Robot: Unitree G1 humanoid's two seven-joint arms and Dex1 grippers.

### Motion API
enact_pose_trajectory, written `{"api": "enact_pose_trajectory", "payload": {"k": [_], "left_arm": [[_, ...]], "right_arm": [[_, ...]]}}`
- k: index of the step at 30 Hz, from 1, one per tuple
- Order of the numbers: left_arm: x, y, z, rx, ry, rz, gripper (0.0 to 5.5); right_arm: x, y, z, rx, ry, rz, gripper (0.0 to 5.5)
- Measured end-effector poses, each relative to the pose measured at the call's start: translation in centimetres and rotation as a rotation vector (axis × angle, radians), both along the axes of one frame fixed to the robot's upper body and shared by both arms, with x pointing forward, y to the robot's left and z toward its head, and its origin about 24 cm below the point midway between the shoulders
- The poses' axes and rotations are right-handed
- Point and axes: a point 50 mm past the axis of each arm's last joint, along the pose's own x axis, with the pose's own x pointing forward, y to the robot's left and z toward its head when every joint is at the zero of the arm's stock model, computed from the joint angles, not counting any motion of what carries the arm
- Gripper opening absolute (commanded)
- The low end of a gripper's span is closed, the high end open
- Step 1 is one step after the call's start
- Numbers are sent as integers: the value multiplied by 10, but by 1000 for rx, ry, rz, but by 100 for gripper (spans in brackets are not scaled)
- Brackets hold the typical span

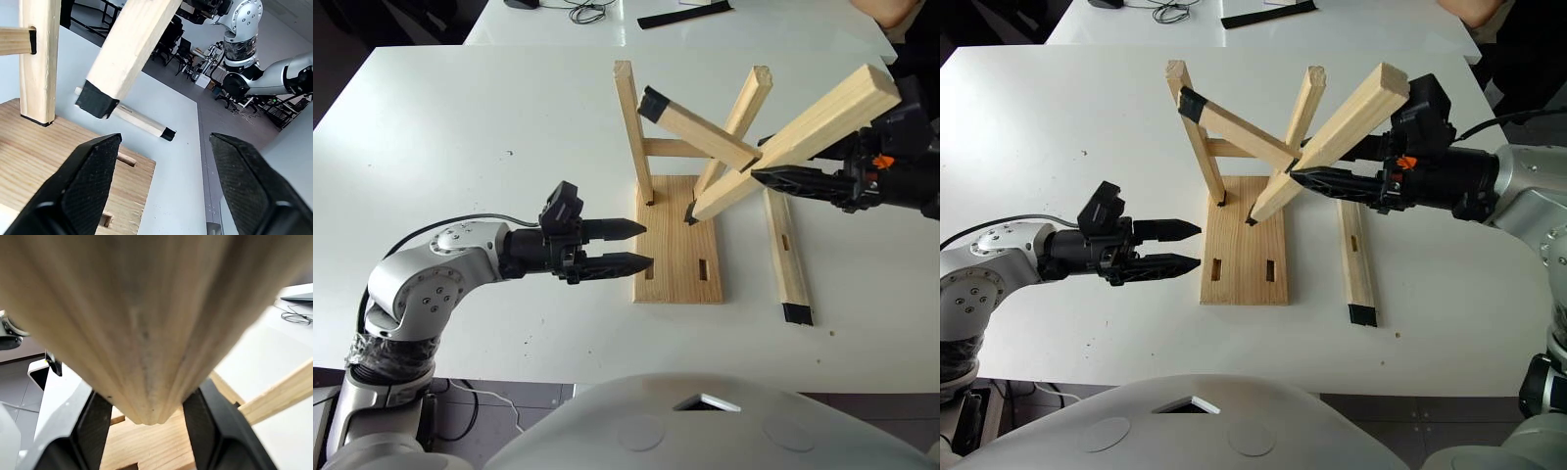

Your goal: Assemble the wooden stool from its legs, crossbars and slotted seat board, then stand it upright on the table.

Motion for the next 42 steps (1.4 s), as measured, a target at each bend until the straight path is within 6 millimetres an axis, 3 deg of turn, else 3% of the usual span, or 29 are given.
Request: {"api": "enact_pose_trajectory", "payload": {"k": [9, 23, 31, 42], "left_arm": [[0, 5, -3, 10, -24, 10, 333], [15, 41, -13, 89, -3, 86, 333], [17, 46, -17, 106, 3, 96, 333], [17, 45, -17, 103, -1, 94, 333]], "right_arm": [[-17, 5, -41, -175, 1, 90, 203], [-33, 10, -44, -186, -53, 149, 203], [-36, 10, -44, -194, -53, 171, 203], [-25, -1, -44, -229, -95, 224, 203]]}}
